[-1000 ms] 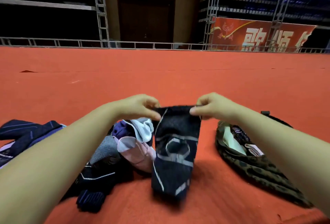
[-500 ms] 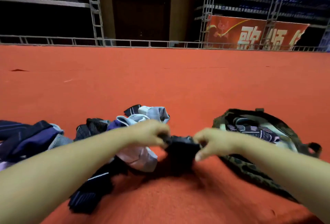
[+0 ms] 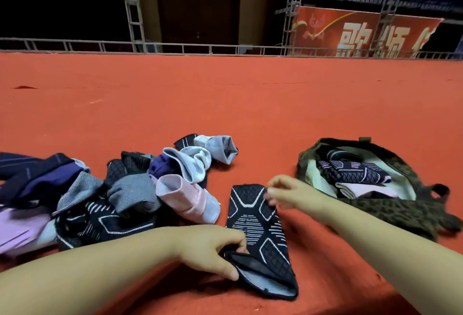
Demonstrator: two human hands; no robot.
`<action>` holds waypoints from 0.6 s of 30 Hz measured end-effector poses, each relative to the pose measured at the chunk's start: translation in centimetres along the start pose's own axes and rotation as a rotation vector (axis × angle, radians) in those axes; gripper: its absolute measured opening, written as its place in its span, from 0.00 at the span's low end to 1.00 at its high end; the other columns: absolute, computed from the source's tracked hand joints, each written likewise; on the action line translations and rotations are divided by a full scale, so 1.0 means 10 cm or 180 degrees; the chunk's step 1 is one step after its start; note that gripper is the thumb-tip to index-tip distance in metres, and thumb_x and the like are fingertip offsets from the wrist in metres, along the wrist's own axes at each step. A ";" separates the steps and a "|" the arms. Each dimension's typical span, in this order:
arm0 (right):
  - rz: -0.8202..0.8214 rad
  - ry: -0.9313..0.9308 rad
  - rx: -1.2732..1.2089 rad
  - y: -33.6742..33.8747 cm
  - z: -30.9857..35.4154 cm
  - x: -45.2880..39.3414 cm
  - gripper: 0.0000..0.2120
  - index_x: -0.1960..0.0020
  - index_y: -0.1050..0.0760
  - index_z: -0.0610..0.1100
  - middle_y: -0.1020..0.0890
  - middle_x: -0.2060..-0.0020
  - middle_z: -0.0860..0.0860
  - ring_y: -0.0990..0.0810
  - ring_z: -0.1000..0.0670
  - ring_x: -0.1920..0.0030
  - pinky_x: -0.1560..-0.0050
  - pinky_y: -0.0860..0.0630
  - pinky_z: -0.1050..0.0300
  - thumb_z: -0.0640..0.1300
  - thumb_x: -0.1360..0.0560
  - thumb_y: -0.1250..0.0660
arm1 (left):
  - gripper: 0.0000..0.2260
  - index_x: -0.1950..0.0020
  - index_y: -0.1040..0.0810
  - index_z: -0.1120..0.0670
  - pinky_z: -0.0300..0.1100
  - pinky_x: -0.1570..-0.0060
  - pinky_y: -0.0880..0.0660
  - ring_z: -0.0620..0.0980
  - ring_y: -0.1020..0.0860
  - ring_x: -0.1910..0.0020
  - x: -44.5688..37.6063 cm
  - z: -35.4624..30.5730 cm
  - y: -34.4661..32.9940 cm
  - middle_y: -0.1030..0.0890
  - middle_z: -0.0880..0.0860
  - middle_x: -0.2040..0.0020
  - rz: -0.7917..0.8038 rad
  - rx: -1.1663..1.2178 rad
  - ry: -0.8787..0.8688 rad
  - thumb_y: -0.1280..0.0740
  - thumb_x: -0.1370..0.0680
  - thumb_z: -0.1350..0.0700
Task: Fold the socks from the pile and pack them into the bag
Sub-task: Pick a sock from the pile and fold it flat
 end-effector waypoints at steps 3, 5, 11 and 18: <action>-0.0236 0.0199 0.0700 -0.04 -0.06 -0.17 0.12 0.43 0.26 0.49 0.21 0.46 0.53 0.23 0.54 0.47 0.39 0.26 0.52 0.52 0.23 0.34 | 0.11 0.45 0.25 0.51 0.42 0.51 0.28 0.46 0.24 0.54 -0.06 0.03 0.00 0.21 0.49 0.51 -0.0212 -0.0105 0.0047 0.31 0.26 0.51; 0.0063 0.0078 0.1089 -0.21 -0.16 -0.24 0.13 0.38 0.27 0.49 0.23 0.41 0.53 0.25 0.54 0.41 0.35 0.32 0.57 0.51 0.21 0.38 | 0.08 0.48 0.24 0.53 0.37 0.54 0.30 0.40 0.27 0.59 -0.07 0.04 0.04 0.23 0.46 0.58 -0.0516 -0.0250 0.0081 0.33 0.23 0.51; 0.0028 0.0090 -0.0821 -0.19 -0.20 -0.06 0.34 0.46 0.20 0.45 0.17 0.45 0.49 0.21 0.53 0.42 0.37 0.29 0.59 0.72 0.32 0.43 | 0.05 0.57 0.27 0.46 0.35 0.58 0.30 0.36 0.28 0.64 -0.16 0.38 0.26 0.25 0.42 0.63 -0.1717 0.0902 0.0982 0.38 0.21 0.50; 0.0238 0.0188 -0.0124 -0.11 -0.21 0.11 0.03 0.54 0.24 0.43 0.21 0.61 0.53 0.24 0.54 0.58 0.55 0.28 0.59 0.43 0.24 0.33 | 0.04 0.51 0.24 0.48 0.37 0.52 0.28 0.42 0.23 0.57 -0.32 0.46 0.41 0.21 0.42 0.58 -0.2431 0.1429 0.1161 0.37 0.21 0.50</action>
Point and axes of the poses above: each hand's wrist, its own x-axis away from the middle knuckle, its own y-axis out of the back of the hand, z = x × y, the point moved 5 cm from there along -x, towards the middle knuckle
